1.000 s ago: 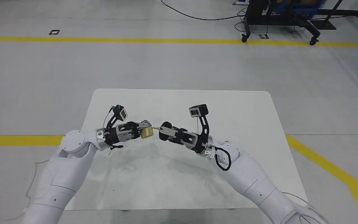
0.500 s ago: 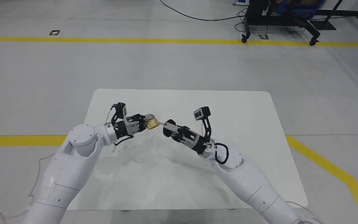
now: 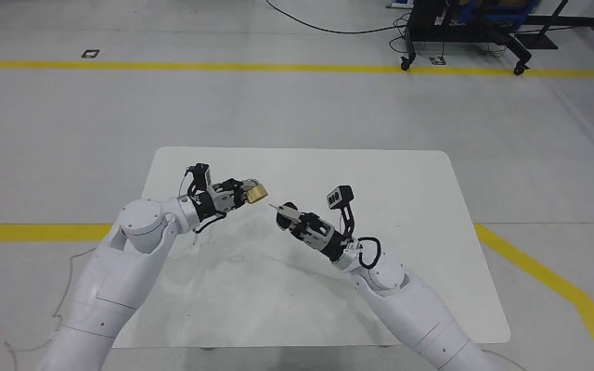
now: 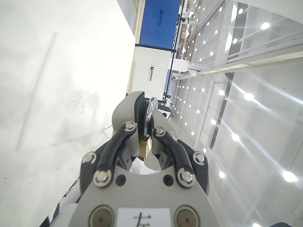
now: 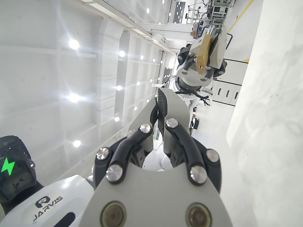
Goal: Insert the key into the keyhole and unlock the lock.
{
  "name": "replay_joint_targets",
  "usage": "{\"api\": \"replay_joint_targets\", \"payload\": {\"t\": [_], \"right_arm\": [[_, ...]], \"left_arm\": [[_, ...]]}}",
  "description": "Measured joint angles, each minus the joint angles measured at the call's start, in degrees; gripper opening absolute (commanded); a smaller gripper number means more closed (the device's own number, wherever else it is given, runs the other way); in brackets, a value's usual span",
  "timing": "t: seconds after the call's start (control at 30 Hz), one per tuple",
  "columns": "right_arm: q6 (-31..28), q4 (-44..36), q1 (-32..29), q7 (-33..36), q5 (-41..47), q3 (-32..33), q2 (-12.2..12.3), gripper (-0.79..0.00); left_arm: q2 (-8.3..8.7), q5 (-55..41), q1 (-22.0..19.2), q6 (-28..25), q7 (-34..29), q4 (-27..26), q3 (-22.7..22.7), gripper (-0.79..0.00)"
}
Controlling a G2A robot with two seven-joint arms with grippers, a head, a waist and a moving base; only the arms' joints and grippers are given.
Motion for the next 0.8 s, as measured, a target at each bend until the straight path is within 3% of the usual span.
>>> {"api": "replay_joint_targets", "payload": {"t": [0.23,0.47,0.6,0.8], "right_arm": [[3.0,-2.4,-1.7,-20.0,-10.9,-4.7,-2.1,-0.785],[11.3,-7.6,-4.8,-40.4,-22.8,-9.2,-4.2,-0.785],[12.3,-8.2,-4.6,-42.5,-21.0,-9.6,-5.1,-0.785],[11.7,-7.2,-4.3,-40.3,-17.8,-9.1,-5.9,-0.785]], "left_arm": [[-0.21,1.3,1.4,-1.2,2.6,-0.4,0.3,-0.785],[-0.60,0.9,2.6,-5.4,6.6,-2.3,-0.8,-0.785],[-0.65,1.5,3.3,-6.0,6.7,-3.2,-1.1,-0.785],[-0.83,3.2,3.7,-5.9,7.2,-4.0,-0.9,-0.785]]}}
